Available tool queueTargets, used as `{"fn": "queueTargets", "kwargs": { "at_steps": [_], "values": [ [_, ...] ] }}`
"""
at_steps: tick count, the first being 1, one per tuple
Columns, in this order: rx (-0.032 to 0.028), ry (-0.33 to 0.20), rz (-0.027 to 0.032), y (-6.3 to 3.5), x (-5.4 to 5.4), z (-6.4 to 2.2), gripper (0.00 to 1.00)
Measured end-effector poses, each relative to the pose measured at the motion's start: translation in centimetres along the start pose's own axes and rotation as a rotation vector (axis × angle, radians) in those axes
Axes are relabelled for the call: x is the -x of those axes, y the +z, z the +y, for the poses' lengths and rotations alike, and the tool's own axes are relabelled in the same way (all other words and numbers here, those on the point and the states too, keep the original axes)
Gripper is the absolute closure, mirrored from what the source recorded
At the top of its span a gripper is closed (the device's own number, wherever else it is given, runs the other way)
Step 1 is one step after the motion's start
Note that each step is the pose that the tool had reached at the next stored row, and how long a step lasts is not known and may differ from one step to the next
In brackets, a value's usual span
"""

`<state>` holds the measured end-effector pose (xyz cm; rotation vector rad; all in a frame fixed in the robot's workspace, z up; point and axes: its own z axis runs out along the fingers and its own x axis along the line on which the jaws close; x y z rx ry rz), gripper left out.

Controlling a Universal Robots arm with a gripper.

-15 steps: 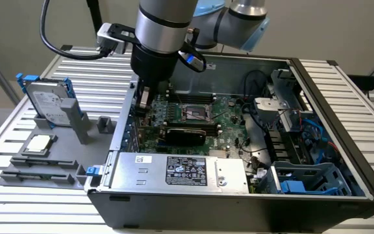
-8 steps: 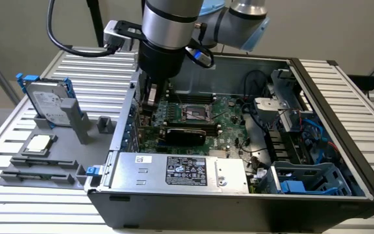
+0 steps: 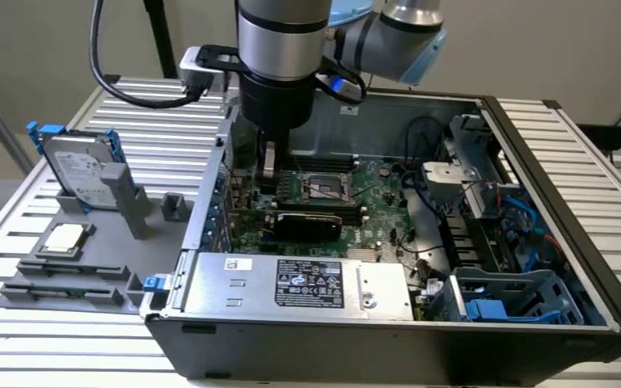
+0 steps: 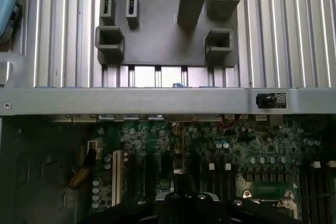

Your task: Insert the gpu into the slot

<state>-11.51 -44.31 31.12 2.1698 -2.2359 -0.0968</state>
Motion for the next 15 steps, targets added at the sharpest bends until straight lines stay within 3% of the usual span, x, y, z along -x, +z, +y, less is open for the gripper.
{"fn": "queueTargets", "kwargs": {
  "at_steps": [4, 5, 6, 7, 9, 12, 15],
  "values": [
    [-0.0761, -0.005, -0.0018, -0.02, 0.0, -0.31, 0.89],
    [-0.0925, -0.006, -0.0023, -0.04, 0.0, -0.45, 0.89],
    [-0.1051, -0.006, -0.0027, -0.05, 0.0, -0.64, 0.89],
    [-0.1128, -0.006, -0.0031, -0.05, 0.0, -0.87, 0.89],
    [-0.1190, -0.007, -0.0030, -0.10, 0.0, -1.49, 0.89],
    [-0.1198, -0.007, -0.0045, -0.16, 0.1, -2.42, 0.89],
    [-0.1191, -0.007, -0.0051, -0.16, 0.1, -2.46, 0.89]
  ]
}}
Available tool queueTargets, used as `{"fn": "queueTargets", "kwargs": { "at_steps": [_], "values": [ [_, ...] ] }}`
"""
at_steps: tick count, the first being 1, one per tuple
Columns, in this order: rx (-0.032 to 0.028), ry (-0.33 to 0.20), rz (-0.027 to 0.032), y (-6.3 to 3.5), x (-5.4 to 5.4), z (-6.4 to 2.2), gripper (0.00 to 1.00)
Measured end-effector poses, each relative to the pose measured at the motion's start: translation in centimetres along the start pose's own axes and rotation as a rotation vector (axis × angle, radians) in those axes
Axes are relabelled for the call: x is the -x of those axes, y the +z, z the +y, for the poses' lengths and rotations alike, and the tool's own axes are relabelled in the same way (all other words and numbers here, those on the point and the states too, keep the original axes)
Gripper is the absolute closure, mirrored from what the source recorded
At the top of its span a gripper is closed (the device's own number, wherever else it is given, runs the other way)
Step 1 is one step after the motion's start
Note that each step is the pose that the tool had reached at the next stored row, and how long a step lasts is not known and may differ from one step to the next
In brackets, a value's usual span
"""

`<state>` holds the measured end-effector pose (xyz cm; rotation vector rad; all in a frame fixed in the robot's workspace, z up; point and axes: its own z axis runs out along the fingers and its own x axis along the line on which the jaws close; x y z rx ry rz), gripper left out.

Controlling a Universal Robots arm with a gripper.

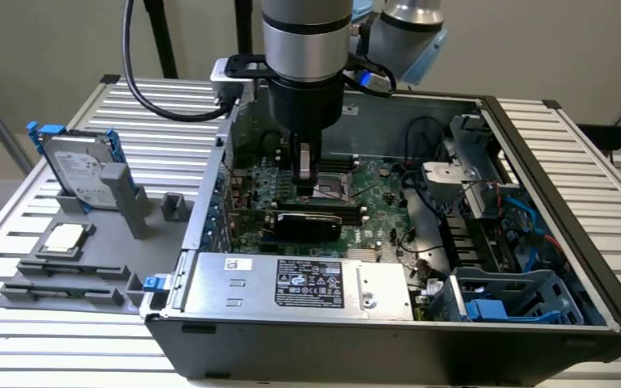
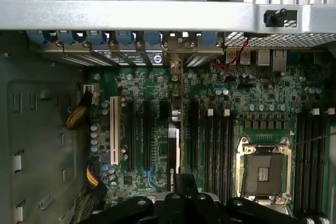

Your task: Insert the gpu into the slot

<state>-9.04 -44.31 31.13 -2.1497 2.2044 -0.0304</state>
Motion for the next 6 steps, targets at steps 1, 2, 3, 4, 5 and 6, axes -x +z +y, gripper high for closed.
{"fn": "queueTargets", "kwargs": {
  "at_steps": [1, 2, 3, 4, 5, 6],
  "values": [
    [0.0000, 0.000, -0.0001, 0.00, 0.00, 0.00, 0.89],
    [0.0000, 0.000, 0.0000, 0.00, 0.00, -0.01, 0.89],
    [0.0000, 0.000, 0.0000, 0.00, 0.00, -0.01, 0.89],
    [0.0000, 0.000, 0.0000, 0.00, 0.00, -0.01, 0.89],
    [0.0000, 0.000, 0.0000, 0.00, 0.00, -0.01, 0.89],
    [0.0000, 0.000, 0.0000, 0.00, 0.00, -0.01, 0.89]
  ]
}}
